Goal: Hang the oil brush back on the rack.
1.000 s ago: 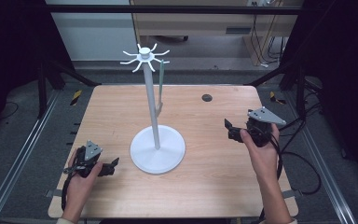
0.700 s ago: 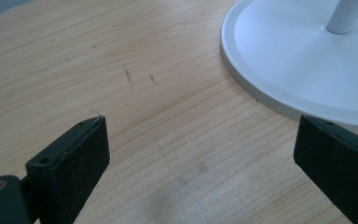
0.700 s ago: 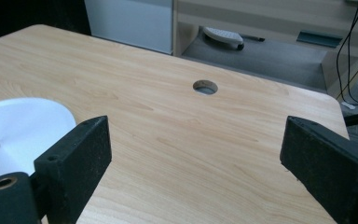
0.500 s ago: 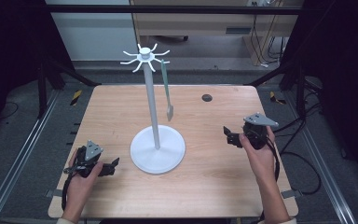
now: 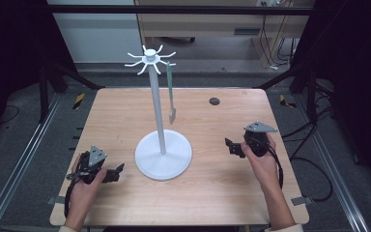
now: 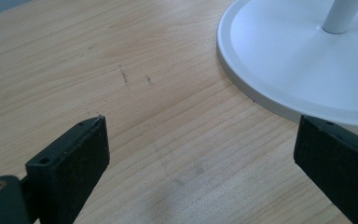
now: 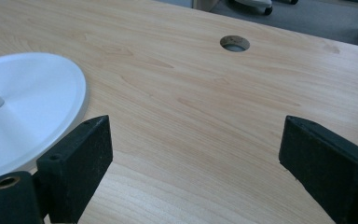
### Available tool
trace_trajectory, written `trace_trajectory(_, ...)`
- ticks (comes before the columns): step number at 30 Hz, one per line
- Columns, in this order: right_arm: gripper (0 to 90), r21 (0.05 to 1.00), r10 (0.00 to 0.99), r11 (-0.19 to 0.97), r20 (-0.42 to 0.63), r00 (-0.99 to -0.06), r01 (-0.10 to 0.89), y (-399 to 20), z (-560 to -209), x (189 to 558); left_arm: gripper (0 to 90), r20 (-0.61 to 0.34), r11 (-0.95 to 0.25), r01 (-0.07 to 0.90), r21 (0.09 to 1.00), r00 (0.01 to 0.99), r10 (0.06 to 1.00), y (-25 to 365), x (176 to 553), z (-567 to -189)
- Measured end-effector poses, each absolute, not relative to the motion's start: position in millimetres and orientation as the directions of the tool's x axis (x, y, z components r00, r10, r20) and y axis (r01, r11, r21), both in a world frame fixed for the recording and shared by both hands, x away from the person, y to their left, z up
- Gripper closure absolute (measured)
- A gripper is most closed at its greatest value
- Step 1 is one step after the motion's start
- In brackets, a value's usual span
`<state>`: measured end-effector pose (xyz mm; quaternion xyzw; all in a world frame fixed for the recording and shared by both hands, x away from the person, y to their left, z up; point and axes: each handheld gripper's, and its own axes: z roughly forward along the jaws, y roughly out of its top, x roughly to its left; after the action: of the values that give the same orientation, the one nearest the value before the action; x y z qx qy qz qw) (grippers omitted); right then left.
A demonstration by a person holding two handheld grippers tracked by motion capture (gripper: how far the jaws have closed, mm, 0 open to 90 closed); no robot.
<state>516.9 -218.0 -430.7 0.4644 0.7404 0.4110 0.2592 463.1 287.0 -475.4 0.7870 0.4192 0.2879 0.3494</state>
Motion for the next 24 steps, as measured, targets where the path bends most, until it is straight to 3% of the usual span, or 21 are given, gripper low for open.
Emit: trace_trajectory(24,13.4,0.804,0.876,0.262,0.034,-0.481,0.533,-208,-463,528,2.9,0.171,-0.421,0.453,0.786,0.495,0.852,285,463,-476)
